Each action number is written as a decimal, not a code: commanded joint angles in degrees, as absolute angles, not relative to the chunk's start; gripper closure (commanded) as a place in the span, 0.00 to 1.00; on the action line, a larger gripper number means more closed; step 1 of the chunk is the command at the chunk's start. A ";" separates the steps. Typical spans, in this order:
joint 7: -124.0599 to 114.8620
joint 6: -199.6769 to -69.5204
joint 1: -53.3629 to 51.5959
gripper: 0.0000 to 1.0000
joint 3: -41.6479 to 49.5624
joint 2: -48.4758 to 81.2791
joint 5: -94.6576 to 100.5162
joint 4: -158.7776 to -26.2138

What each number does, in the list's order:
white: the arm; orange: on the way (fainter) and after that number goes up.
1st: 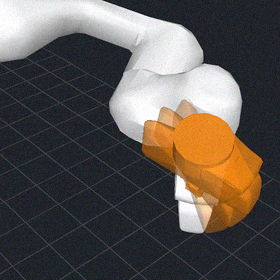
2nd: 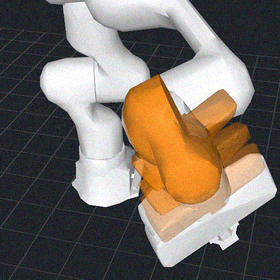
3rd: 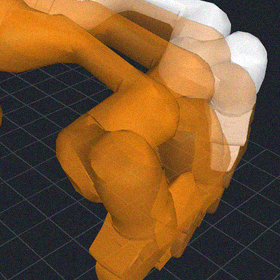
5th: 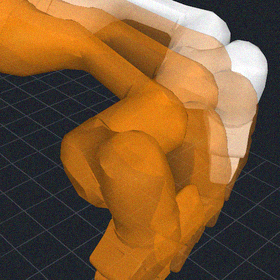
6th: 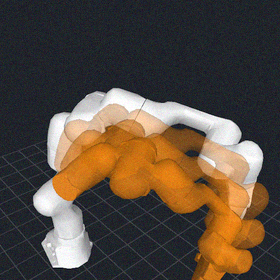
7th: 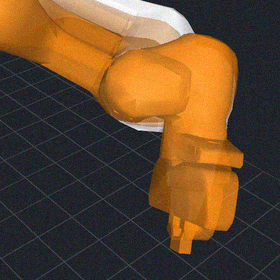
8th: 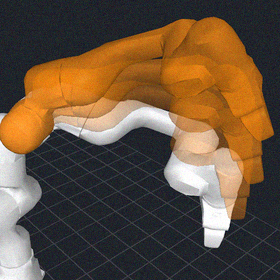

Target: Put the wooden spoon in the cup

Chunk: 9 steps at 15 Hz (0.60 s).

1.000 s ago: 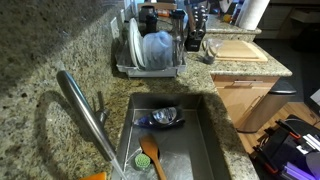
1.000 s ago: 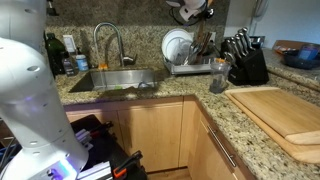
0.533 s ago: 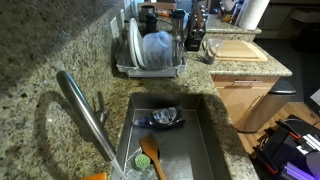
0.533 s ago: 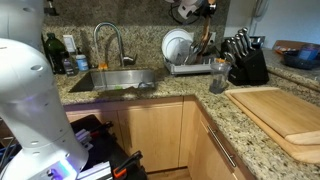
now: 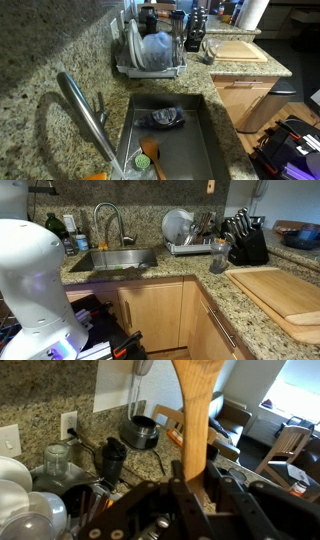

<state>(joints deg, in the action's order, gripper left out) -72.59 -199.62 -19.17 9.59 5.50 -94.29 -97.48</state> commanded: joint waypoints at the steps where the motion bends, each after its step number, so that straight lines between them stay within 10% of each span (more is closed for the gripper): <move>1: -72.59 -199.57 -19.25 0.75 9.97 5.21 -94.28 -97.73; 2: -72.98 -199.57 -20.08 0.94 13.41 7.28 -93.69 -96.33; 9: -87.56 -198.89 -33.82 0.94 40.97 22.50 -85.30 -81.93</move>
<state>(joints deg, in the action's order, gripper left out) -78.84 -197.74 -28.39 34.71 14.34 -88.60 -91.06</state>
